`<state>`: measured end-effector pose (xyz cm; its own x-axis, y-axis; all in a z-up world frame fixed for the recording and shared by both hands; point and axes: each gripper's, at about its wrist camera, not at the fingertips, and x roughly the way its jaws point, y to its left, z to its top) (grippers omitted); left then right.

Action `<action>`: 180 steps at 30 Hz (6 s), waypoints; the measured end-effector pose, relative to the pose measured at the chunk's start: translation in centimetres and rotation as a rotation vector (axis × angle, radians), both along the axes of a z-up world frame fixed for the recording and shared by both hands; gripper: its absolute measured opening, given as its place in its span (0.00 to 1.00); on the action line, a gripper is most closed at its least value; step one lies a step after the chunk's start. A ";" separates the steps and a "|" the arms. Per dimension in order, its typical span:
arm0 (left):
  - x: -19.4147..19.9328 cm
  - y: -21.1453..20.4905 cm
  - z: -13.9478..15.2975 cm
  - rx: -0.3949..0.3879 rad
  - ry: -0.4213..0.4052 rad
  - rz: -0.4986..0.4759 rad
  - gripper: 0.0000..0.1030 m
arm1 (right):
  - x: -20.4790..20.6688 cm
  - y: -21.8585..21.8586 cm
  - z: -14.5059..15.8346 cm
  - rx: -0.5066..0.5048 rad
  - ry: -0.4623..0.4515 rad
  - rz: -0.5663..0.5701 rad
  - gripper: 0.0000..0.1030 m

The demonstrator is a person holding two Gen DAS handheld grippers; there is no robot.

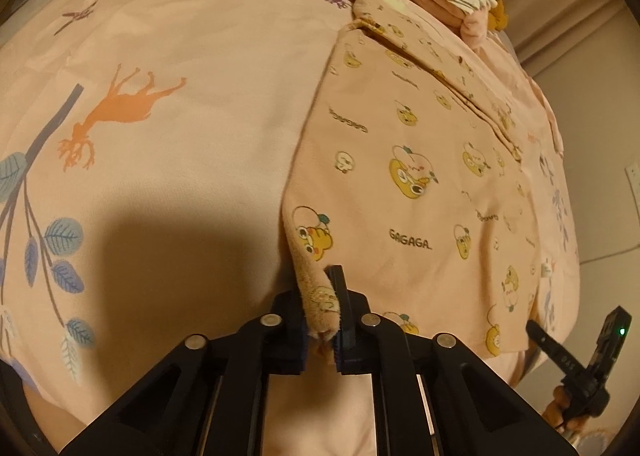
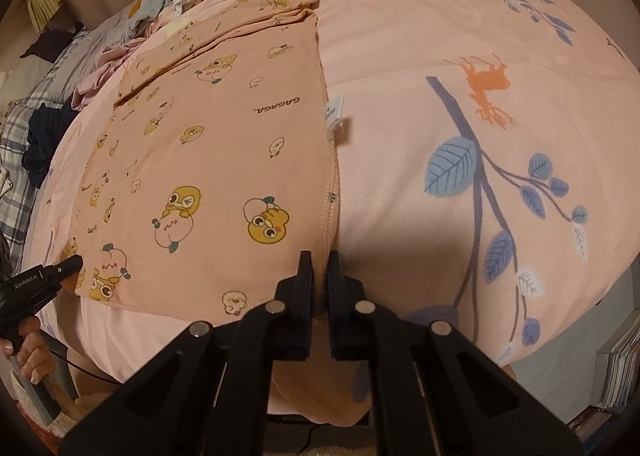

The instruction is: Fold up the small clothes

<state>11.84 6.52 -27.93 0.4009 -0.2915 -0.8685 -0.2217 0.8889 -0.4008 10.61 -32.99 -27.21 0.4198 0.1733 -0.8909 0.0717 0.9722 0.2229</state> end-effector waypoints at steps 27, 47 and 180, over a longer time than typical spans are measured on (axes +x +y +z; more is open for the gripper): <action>2.8 0.6 6.6 0.002 -0.175 0.045 0.05 | 2.0 0.0 5.9 0.110 -0.172 -0.055 0.06; 24.3 0.5 9.2 0.032 -0.242 0.143 0.05 | 24.6 -1.4 10.3 0.094 -0.220 -0.142 0.06; 21.2 1.6 -0.4 -0.397 -0.091 0.221 0.50 | 22.1 2.7 -0.8 0.374 -0.007 -0.152 0.13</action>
